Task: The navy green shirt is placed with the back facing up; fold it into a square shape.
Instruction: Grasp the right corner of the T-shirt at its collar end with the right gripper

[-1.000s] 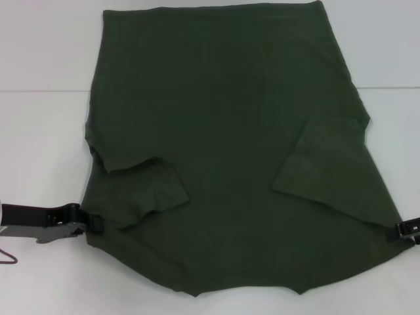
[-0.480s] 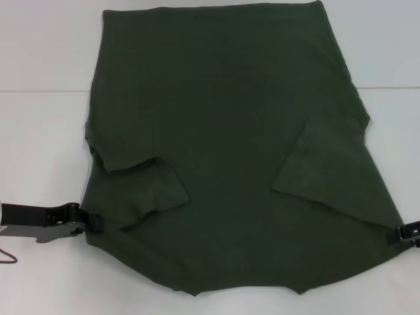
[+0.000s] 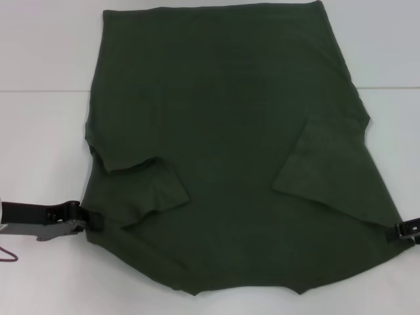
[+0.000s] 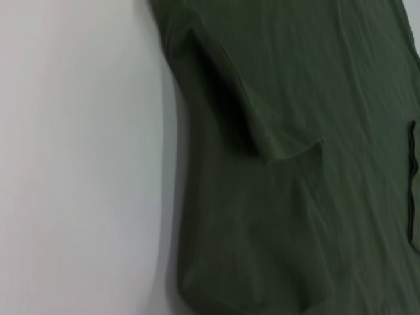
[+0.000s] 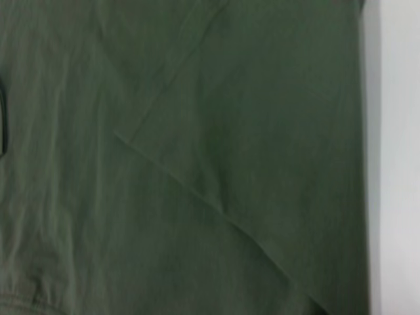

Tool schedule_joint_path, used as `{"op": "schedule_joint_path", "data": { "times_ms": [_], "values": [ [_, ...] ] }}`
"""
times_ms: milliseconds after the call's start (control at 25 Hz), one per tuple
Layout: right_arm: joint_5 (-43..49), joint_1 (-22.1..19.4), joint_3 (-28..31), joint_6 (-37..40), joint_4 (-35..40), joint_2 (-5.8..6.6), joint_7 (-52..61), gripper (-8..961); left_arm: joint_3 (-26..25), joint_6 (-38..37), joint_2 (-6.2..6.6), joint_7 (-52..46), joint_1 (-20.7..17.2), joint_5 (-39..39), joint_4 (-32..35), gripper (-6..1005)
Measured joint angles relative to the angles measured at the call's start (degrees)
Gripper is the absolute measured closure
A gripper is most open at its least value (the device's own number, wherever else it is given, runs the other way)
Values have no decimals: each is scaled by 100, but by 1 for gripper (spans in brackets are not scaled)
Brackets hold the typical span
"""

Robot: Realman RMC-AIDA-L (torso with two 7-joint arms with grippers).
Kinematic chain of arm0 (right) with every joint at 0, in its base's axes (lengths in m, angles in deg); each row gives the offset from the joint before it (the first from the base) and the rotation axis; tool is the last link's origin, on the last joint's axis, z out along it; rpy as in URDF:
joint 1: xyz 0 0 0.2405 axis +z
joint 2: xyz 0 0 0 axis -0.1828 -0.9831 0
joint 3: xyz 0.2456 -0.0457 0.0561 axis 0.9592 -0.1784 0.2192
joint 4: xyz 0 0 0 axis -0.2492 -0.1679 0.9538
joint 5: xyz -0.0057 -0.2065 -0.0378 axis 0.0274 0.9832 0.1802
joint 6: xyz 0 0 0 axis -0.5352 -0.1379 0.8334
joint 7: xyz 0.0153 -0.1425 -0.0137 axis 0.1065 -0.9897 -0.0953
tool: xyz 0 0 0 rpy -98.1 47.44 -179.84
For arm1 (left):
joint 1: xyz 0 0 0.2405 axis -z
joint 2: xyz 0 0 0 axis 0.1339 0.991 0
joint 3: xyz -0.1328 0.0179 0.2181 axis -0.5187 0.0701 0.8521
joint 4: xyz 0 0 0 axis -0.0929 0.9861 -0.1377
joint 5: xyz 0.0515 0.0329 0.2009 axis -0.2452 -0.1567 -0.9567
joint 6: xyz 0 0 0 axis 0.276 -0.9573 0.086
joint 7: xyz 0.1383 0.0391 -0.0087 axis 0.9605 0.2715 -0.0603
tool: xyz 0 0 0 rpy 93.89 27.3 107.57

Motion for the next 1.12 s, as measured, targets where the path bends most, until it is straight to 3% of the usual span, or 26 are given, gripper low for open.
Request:
{"op": "schedule_joint_path", "data": {
  "times_ms": [320, 1120],
  "values": [
    [-47, 14, 91, 30, 30, 59, 13, 71, -2, 1, 11, 0, 12, 22, 0, 961],
    [-8, -26, 52, 21, -16, 19, -34, 70, 0, 37, 13, 41, -18, 26, 0, 961]
  ]
}}
